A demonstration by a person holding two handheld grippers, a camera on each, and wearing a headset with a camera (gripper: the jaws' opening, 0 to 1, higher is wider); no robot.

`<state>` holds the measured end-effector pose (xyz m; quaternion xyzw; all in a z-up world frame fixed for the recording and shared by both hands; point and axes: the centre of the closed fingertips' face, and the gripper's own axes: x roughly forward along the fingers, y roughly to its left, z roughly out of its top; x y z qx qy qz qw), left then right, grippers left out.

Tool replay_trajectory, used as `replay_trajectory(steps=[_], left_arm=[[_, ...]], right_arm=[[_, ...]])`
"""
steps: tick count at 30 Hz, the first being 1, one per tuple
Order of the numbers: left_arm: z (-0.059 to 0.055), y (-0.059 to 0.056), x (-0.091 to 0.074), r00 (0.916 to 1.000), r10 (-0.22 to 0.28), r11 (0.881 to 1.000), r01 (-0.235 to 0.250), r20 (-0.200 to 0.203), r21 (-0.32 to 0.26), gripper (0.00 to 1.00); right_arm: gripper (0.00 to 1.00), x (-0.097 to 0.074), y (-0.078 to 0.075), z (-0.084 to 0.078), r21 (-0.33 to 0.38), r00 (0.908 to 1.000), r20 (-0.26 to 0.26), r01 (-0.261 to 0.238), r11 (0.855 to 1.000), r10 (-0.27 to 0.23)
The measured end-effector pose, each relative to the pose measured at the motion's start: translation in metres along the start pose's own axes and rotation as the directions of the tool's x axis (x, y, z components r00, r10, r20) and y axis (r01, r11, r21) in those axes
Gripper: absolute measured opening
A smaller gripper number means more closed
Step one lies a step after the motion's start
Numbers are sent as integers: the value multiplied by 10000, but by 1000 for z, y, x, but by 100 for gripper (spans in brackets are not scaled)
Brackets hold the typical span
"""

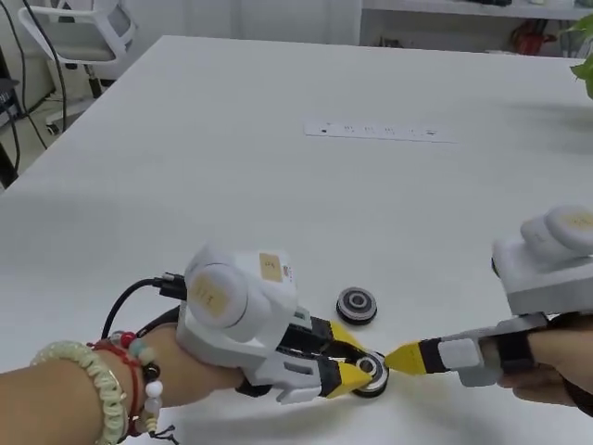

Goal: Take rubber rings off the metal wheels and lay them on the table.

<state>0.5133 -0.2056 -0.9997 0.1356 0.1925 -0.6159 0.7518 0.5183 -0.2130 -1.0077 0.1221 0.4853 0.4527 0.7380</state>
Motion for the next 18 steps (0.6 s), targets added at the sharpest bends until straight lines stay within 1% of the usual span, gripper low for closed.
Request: replay_trajectory(steps=[12,18], left_arm=[[0,1,0,10000,18,10000,-18,-7,46,14],[-1,0,0,10000,17,10000,-16,-13,54,14]], right_arm=[[0,0,4,0,508,9998,46,-186,9985,184],[0,1,9,0,371,9995,20,-308,9988,307]])
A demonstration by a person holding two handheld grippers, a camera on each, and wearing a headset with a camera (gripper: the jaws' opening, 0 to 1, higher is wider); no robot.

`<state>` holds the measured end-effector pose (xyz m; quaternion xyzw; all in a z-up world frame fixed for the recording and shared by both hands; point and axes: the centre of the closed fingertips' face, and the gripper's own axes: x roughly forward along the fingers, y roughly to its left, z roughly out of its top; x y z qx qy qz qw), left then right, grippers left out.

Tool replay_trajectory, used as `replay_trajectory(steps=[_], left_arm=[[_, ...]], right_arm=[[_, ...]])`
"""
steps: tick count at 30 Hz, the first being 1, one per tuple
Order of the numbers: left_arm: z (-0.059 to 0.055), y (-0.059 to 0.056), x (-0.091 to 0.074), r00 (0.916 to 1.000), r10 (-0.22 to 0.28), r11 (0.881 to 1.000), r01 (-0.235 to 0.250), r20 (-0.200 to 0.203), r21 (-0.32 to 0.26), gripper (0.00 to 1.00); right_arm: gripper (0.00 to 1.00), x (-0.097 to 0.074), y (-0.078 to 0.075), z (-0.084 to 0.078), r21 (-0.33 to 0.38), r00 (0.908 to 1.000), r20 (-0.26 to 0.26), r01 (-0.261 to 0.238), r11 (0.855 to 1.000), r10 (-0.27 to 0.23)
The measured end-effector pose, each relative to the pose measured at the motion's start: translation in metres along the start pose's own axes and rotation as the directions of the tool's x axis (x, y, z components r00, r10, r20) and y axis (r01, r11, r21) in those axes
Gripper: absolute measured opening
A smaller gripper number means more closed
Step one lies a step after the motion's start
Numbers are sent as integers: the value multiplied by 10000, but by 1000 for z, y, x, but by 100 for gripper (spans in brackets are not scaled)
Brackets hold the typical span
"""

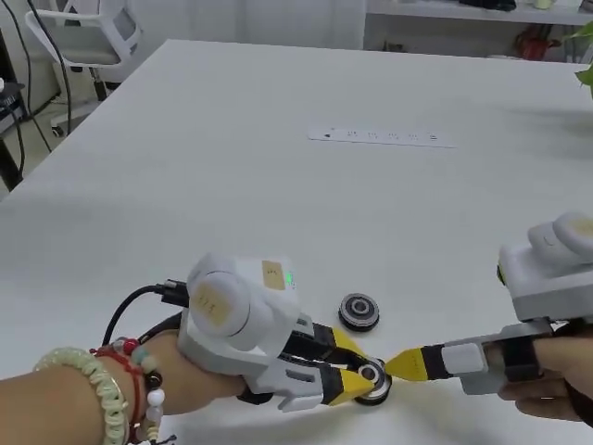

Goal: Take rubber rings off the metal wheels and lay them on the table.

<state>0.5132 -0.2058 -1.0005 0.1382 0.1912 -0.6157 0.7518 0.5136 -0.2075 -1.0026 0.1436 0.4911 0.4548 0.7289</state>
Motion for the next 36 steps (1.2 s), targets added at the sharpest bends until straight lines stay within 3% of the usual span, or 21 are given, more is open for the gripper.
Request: replay_trajectory(steps=[28,30,31,32,33,34,36], left_arm=[[0,0,0,10000,-6,10000,6,-45,11,14],[0,0,0,10000,12,10000,-12,-43,-11,14],[0,0,0,10000,14,10000,-14,-40,-3,14],[0,0,0,10000,20,10000,-20,-43,-17,14],[0,1,0,10000,77,10000,-77,-39,-40,13],[0,1,0,10000,49,10000,-49,-46,-22,13],[0,1,0,10000,58,10000,-58,-43,-27,13]], right_arm=[[0,1,10,3,-40,9986,39,-518,9986,518],[0,2,17,5,-3,9957,128,-922,9957,922],[0,1,24,14,239,9915,590,-1179,9927,1164],[0,-1,36,26,246,9757,1186,-1886,9818,1844],[0,-2,25,15,307,9917,453,-1216,9921,1202],[0,0,20,18,-520,9933,678,-903,9946,938],[0,-3,26,20,-131,9904,659,-1207,9926,1213]])
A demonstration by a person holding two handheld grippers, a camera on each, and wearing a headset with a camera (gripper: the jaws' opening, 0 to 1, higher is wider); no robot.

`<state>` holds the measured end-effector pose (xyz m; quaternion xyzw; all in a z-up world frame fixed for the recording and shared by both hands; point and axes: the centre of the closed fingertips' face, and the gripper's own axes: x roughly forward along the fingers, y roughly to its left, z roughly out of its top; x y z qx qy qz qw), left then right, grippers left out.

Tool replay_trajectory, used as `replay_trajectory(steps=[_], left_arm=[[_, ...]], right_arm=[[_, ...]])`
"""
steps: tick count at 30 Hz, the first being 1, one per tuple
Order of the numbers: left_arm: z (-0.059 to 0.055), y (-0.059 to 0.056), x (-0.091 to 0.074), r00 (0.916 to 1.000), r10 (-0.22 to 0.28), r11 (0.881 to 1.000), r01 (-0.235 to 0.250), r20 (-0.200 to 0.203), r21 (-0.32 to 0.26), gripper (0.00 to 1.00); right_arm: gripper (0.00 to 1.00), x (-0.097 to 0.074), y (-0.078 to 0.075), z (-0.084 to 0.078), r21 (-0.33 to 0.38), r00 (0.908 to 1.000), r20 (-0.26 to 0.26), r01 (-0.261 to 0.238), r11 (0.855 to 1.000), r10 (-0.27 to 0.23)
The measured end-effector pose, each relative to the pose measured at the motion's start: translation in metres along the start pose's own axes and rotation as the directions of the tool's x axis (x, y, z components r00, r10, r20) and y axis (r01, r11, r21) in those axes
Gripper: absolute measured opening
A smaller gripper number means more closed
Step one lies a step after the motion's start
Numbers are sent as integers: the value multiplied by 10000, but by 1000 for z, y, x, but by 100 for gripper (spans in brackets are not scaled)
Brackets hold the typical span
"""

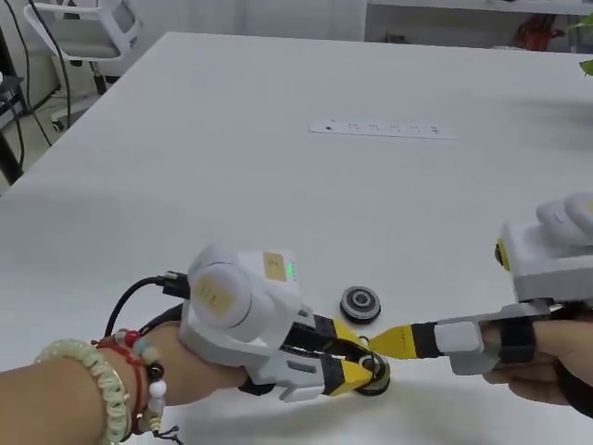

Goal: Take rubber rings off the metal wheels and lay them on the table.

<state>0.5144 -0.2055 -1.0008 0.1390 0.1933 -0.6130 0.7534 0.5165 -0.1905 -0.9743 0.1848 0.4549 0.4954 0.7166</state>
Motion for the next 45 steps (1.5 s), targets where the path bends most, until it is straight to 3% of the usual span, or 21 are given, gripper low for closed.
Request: replay_trajectory(steps=[10,16,21,27,30,33,37,41,45], left_arm=[[1,0,0,10000,60,9999,-60,-27,-137,14],[2,0,1,9992,144,9999,-145,-375,-38,14],[2,-1,1,9981,60,9998,-71,-615,-177,16],[24,2,-8,9996,166,9998,-163,-209,111,21],[34,6,-14,9993,368,9970,-364,-54,684,28],[47,4,-22,9991,382,9960,-396,188,798,31],[56,1,-28,9990,437,9908,-439,48,1277,37],[72,-4,-33,9987,380,9901,-422,334,1341,46],[90,0,-43,9969,621,9884,-682,486,1360,55]], right_arm=[[0,-3,-15,-8,322,9976,-233,666,9973,-658],[0,0,-18,-16,179,9941,-542,945,9954,-934],[0,0,-16,-16,139,9943,-509,947,9954,-939],[0,-1,-16,-13,150,9951,-372,927,9956,-921],[0,-3,-15,-9,181,9956,-226,911,9957,-907],[0,-3,-16,-9,81,9948,-211,1003,9949,-1001],[0,-3,-15,-7,0,9952,-183,959,9954,-959],[0,-2,-12,-5,-145,9959,-168,884,9960,-886],[0,-2,-6,-3,-354,9971,-144,737,9967,-742]])
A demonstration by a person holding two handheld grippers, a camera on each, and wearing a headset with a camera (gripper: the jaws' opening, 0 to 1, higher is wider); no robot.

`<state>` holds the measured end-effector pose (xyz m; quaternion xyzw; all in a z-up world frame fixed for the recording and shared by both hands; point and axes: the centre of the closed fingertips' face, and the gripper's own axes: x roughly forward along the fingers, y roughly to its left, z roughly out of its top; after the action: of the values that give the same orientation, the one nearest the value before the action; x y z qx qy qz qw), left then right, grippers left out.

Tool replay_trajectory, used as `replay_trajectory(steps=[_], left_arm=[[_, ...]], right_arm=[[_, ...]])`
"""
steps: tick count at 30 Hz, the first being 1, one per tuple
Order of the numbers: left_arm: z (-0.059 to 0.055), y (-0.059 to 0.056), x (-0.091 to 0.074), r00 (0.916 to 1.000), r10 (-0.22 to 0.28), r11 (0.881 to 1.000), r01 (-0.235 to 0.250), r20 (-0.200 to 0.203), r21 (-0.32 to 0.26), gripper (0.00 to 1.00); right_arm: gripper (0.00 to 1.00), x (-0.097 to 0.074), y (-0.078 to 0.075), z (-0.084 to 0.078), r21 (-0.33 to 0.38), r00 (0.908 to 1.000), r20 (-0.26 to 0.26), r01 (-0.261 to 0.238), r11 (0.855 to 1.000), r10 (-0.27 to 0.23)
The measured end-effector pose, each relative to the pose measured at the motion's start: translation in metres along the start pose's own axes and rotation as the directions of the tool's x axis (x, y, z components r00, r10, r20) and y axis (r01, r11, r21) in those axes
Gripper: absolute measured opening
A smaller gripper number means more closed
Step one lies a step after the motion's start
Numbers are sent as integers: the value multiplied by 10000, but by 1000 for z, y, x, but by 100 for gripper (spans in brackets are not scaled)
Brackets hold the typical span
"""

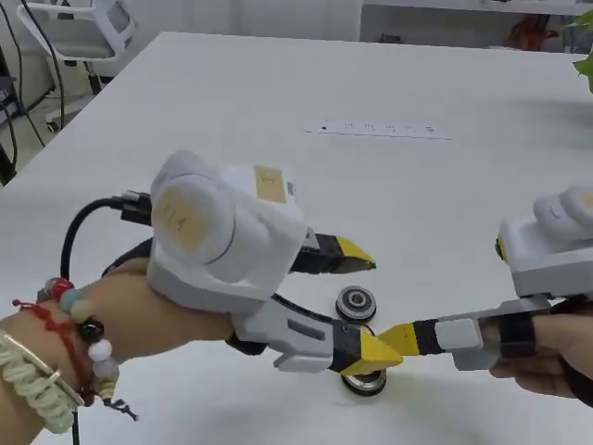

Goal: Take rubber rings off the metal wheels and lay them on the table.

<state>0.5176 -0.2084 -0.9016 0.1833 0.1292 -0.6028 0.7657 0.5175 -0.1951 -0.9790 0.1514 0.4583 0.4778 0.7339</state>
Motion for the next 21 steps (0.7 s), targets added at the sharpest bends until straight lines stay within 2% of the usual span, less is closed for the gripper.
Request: replay_trajectory(steps=[3,7,13,17,21], left_arm=[[9,3,-11,9996,228,9997,-226,160,-112,65],[9,3,-31,9989,460,9988,-459,12,-193,71],[-4,10,-65,9908,1319,9902,-1332,-312,-419,76],[-20,8,-82,9837,1707,9824,-1744,-572,-670,83],[-31,5,-94,9778,2005,9711,-2066,-616,-1194,84]], right_arm=[[0,-1,3,3,-178,10000,60,-30,9998,31],[0,-4,6,9,-302,9996,266,-117,9995,125],[0,-9,12,19,-433,9977,614,-257,9987,283],[0,-10,15,22,-597,9968,720,-303,9978,345],[0,-10,17,23,-729,9967,709,-331,9968,383]])
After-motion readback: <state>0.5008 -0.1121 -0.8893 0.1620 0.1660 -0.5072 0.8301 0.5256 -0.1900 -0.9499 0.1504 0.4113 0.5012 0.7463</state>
